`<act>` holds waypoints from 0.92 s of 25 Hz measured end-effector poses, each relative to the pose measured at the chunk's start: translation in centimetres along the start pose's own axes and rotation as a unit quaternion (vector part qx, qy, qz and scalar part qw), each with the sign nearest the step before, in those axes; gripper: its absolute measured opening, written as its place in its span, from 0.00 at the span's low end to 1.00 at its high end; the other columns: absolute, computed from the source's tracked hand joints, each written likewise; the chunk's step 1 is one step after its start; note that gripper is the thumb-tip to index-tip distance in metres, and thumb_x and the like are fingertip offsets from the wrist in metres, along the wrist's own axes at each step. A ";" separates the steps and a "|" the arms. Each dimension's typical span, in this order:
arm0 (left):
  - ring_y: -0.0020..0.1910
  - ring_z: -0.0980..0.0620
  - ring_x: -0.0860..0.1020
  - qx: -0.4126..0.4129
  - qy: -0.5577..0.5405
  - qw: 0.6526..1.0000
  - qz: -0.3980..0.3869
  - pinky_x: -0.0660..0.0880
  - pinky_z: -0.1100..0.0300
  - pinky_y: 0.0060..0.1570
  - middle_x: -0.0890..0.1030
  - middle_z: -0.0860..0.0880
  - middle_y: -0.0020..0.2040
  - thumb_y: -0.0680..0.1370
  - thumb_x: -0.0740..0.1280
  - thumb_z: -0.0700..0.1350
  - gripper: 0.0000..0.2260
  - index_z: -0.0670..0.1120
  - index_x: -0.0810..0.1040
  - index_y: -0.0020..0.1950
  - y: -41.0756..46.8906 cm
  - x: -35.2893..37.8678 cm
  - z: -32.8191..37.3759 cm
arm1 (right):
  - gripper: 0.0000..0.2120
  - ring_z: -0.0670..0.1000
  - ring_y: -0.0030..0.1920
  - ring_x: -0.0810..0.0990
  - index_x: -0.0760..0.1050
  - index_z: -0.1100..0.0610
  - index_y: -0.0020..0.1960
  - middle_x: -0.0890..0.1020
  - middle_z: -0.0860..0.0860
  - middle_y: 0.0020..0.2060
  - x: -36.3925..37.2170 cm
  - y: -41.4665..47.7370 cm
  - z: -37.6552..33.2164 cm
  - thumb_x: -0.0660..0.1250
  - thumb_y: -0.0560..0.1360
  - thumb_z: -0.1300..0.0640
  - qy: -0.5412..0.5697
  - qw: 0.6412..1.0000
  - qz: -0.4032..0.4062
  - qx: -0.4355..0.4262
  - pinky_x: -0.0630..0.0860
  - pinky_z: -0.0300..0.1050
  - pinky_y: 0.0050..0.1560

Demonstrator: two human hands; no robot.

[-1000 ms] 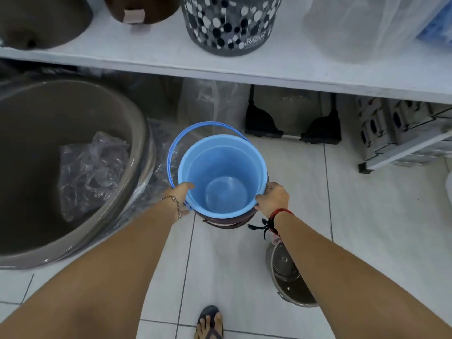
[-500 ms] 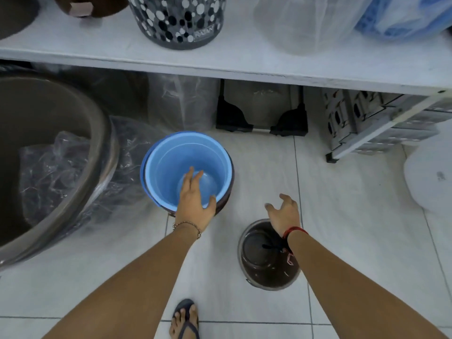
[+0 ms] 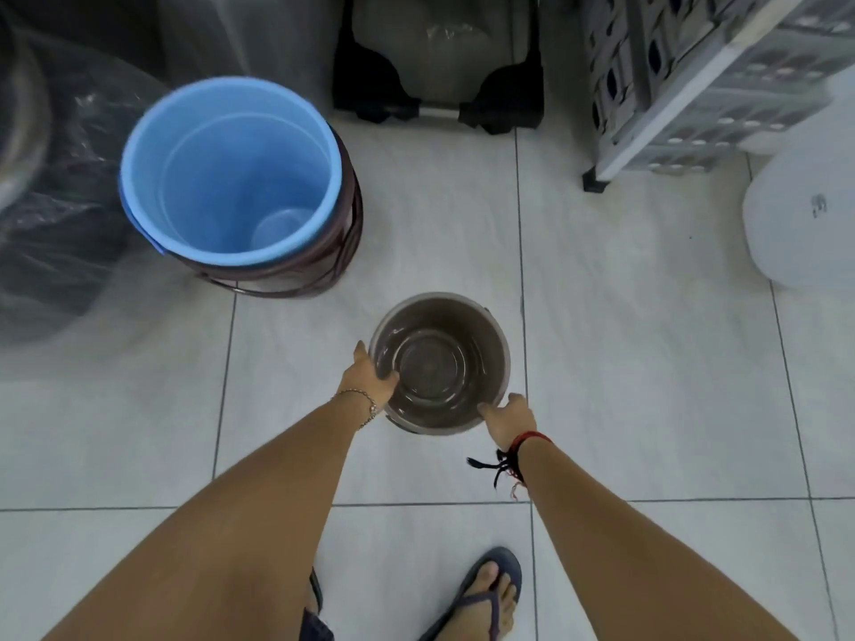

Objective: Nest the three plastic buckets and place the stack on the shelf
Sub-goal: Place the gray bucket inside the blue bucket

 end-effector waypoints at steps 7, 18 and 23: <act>0.44 0.36 0.83 -0.062 -0.118 0.991 -0.009 0.83 0.48 0.41 0.78 0.38 0.58 0.75 0.62 0.37 0.19 0.48 0.65 0.64 -2.5 1.1 1.1 | 0.27 0.60 0.73 0.70 0.62 0.52 0.78 0.71 0.56 0.74 -1.0 -1.6 2.4 0.50 0.83 0.42 0.038 0.996 -0.052 -0.059 0.67 0.57 0.73; 0.36 0.42 0.84 0.049 -0.474 0.879 0.027 0.81 0.54 0.27 0.77 0.43 0.59 0.79 0.60 0.34 0.18 0.52 0.64 0.62 -13.9 -11.7 14.3 | 0.47 0.54 0.60 0.83 0.66 0.55 0.76 0.77 0.53 0.69 -11.2 -16.4 -16.5 0.65 0.67 0.26 0.265 0.923 0.020 -0.277 0.84 0.54 0.55; 0.43 0.36 0.84 0.074 -0.499 0.854 0.129 0.83 0.49 0.34 0.77 0.40 0.59 0.79 0.60 0.35 0.17 0.53 0.64 0.62 -14.1 -20.9 11.7 | 0.20 0.48 0.40 0.88 0.75 0.50 0.60 0.83 0.48 0.50 -6.5 -20.1 -24.7 0.73 0.73 0.43 0.264 0.905 -0.011 -0.334 0.85 0.44 0.38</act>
Point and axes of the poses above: each hand's wrist, its own y-axis towards the middle knuckle, its own x-axis out of the palm, z = x × y, the point moved 3 cm from there along y, towards the middle knuckle
